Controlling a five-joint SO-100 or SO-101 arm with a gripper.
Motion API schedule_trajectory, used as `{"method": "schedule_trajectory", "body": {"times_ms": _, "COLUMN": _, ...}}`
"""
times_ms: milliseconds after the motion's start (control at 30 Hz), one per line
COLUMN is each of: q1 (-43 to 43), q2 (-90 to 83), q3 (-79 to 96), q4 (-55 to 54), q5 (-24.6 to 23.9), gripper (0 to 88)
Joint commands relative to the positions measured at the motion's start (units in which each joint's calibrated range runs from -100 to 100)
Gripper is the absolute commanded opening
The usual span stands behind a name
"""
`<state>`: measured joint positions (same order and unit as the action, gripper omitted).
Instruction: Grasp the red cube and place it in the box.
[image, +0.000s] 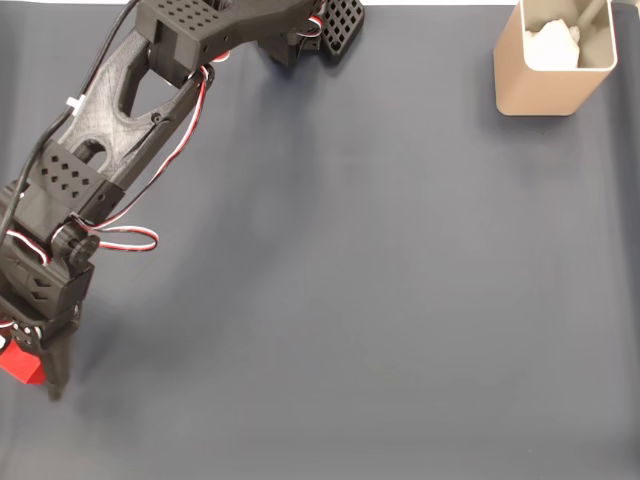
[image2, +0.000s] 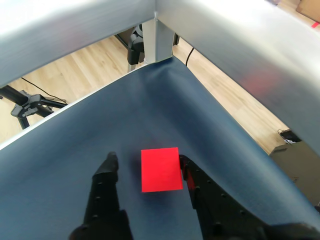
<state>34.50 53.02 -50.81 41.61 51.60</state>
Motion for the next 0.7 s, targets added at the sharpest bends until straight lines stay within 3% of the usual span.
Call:
{"method": "schedule_trajectory", "body": {"times_ms": 0, "q1": -0.7, "q2": -2.5, "q3": -0.8, "q4": -0.3, "q5": 0.3, "gripper": 15.9}}
{"method": "schedule_trajectory", "body": {"times_ms": 500, "q1": -1.0, "q2": -6.2, "q3": 3.0, "q4": 2.9, "q5": 3.3, "gripper": 0.8}}
{"method": "schedule_trajectory", "body": {"times_ms": 667, "q1": -1.8, "q2": -11.9, "q3": 7.6, "q4": 6.5, "q5": 4.0, "gripper": 0.1}}
